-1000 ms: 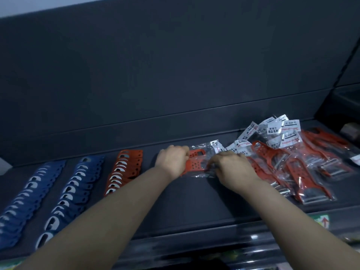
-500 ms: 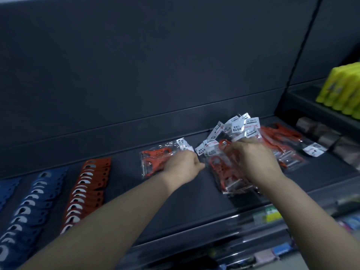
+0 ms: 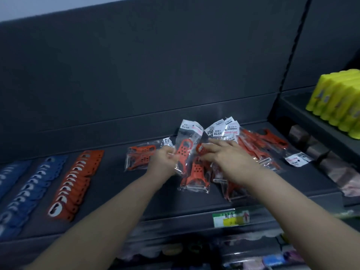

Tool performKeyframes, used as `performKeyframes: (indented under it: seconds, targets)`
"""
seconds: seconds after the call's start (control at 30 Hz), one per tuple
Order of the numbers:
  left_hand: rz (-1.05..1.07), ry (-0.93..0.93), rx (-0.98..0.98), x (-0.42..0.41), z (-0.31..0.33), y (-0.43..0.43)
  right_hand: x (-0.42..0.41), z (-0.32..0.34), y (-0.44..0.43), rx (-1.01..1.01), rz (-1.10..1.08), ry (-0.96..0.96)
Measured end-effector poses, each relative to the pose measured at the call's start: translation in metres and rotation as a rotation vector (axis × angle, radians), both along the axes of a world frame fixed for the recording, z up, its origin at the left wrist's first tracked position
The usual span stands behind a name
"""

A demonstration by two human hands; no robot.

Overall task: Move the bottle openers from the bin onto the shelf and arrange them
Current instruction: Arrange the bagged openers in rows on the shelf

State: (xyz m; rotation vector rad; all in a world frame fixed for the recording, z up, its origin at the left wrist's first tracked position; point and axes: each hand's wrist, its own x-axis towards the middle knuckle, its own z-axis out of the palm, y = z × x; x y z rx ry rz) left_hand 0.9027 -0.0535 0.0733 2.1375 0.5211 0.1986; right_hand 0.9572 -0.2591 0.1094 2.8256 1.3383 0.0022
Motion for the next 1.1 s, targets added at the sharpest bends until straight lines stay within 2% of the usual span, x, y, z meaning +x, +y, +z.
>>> performKeyframes:
  seconds: [0.1, 0.17, 0.23, 0.3, 0.37, 0.5, 0.6, 0.7, 0.77, 0.83, 0.93, 1.03, 1.1]
  targets:
    - [0.101, -0.041, 0.096, -0.008, 0.016, 0.024, 0.009, 0.000, 0.010, -0.151, 0.040, 0.023]
    - [0.098, 0.004, 0.081, -0.016, 0.022, 0.048, 0.013, 0.001, 0.015, -0.142, 0.046, -0.016]
    - [0.053, 0.094, 0.196, -0.024, 0.018, 0.074, 0.015, 0.004, 0.016, -0.104, 0.016, -0.036]
    - [-0.026, 0.225, 0.387, -0.028, 0.007, 0.094, 0.014, 0.006, 0.015, 0.009, -0.043, -0.073]
    - [-0.075, 0.314, 0.518, -0.025, -0.008, 0.106, 0.008, 0.005, 0.017, 0.215, -0.086, -0.156]
    - [-0.078, 0.178, 0.492, -0.020, -0.015, 0.104, -0.012, -0.002, 0.043, 0.536, 0.011, -0.329]
    - [0.021, 0.071, 0.446, -0.025, -0.011, 0.111, -0.034, -0.005, 0.078, 0.594, 0.123, -0.371]
    - [0.118, -0.028, 0.296, -0.035, -0.007, 0.129, -0.061, -0.016, 0.122, 0.471, 0.117, -0.302]
    - [0.086, -0.019, 0.054, -0.045, -0.003, 0.135, -0.072, -0.021, 0.147, 0.349, 0.021, -0.032]
    - [0.013, 0.022, -0.069, -0.054, -0.002, 0.140, -0.074, -0.028, 0.160, 0.372, -0.084, 0.227]
    - [-0.057, 0.014, 0.032, -0.060, -0.004, 0.144, -0.067, -0.037, 0.156, 0.429, -0.211, 0.157]
    - [-0.164, 0.098, 0.227, -0.062, -0.003, 0.130, -0.066, -0.037, 0.141, 0.240, -0.275, -0.040]
    - [-0.252, 0.156, 0.435, -0.061, -0.005, 0.114, -0.068, -0.037, 0.135, 0.144, -0.318, -0.055]
